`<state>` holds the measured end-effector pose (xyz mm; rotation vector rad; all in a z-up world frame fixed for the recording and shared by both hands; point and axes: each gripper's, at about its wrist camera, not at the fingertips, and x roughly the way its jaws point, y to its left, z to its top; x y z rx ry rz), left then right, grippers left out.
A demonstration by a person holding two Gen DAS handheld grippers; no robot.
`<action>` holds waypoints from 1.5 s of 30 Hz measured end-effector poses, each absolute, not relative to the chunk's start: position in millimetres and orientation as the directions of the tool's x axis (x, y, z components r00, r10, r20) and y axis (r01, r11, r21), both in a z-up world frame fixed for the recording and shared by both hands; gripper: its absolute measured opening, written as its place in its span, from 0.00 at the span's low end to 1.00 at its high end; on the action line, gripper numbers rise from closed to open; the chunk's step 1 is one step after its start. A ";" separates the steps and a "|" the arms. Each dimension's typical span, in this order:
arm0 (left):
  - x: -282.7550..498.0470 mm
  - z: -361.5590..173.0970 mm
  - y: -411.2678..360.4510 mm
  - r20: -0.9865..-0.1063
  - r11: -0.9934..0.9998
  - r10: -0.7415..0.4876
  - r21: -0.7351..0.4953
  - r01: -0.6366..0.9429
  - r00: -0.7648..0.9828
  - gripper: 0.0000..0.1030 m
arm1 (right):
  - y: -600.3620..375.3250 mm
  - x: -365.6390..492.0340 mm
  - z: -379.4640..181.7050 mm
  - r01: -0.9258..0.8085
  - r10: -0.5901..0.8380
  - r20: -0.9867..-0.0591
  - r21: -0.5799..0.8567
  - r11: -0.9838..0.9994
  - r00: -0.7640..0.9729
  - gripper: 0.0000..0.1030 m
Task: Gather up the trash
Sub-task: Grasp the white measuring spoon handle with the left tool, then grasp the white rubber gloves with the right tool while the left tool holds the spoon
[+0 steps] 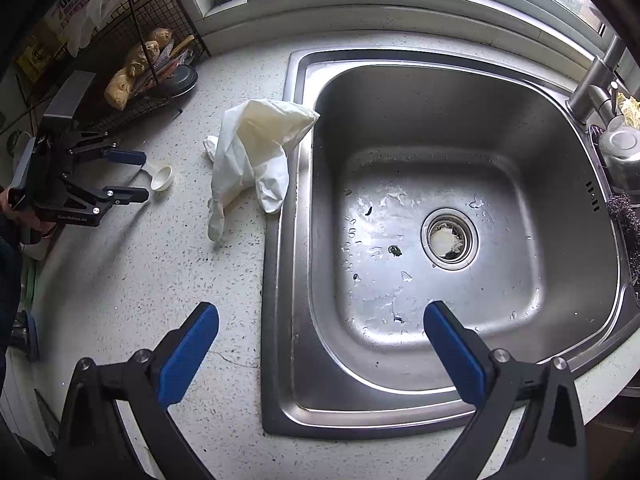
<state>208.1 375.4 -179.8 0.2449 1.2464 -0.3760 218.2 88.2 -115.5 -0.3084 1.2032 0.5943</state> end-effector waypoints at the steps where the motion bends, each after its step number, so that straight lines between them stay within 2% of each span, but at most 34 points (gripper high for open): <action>1: 206.6 -180.3 372.8 -0.954 0.907 -0.147 -0.024 0.421 0.263 0.43 | 87.3 218.3 -114.7 -0.578 0.268 -0.935 0.088 0.811 0.234 1.00; 13: 224.2 -178.5 337.7 -0.963 0.843 -0.150 -0.007 0.538 0.223 0.42 | 71.0 217.2 -116.4 -0.543 0.255 -0.938 0.091 0.835 0.235 1.00; 16: 224.1 -180.4 328.0 -0.963 0.833 -0.168 -0.026 0.553 0.208 0.33 | 68.2 217.1 -115.7 -0.534 0.255 -0.937 0.093 0.840 0.238 1.00; 20: 219.4 -180.4 319.3 -0.958 0.838 -0.203 -0.061 0.543 0.204 0.14 | 65.6 218.1 -115.6 -0.524 0.256 -0.937 0.098 0.846 0.237 1.00; 23: 216.6 -180.3 309.9 -0.952 0.839 -0.224 -0.078 0.538 0.211 0.08 | 64.3 219.0 -116.7 -0.518 0.278 -0.934 0.127 0.846 0.224 1.00; 25: 209.3 -179.9 297.9 -0.949 0.839 -0.217 -0.061 0.540 0.229 0.08 | 63.1 219.2 -118.8 -0.511 0.285 -0.934 0.141 0.848 0.215 1.00; 29: 202.5 -178.1 289.6 -0.934 0.885 -0.215 -0.062 0.462 0.285 0.09 | 63.3 219.2 -122.9 -0.507 0.280 -0.938 0.143 0.850 0.206 1.00; 33: 192.4 -173.1 289.2 -0.914 0.922 -0.253 -0.129 0.366 0.316 0.09 | 67.7 219.4 -122.7 -0.522 0.310 -0.932 0.172 0.836 0.189 1.00; 45: 167.4 -169.5 320.7 -0.931 0.991 -0.107 -0.071 0.113 0.350 0.09 | 130.4 241.6 -122.4 -0.656 0.356 -0.919 0.164 0.736 0.170 1.00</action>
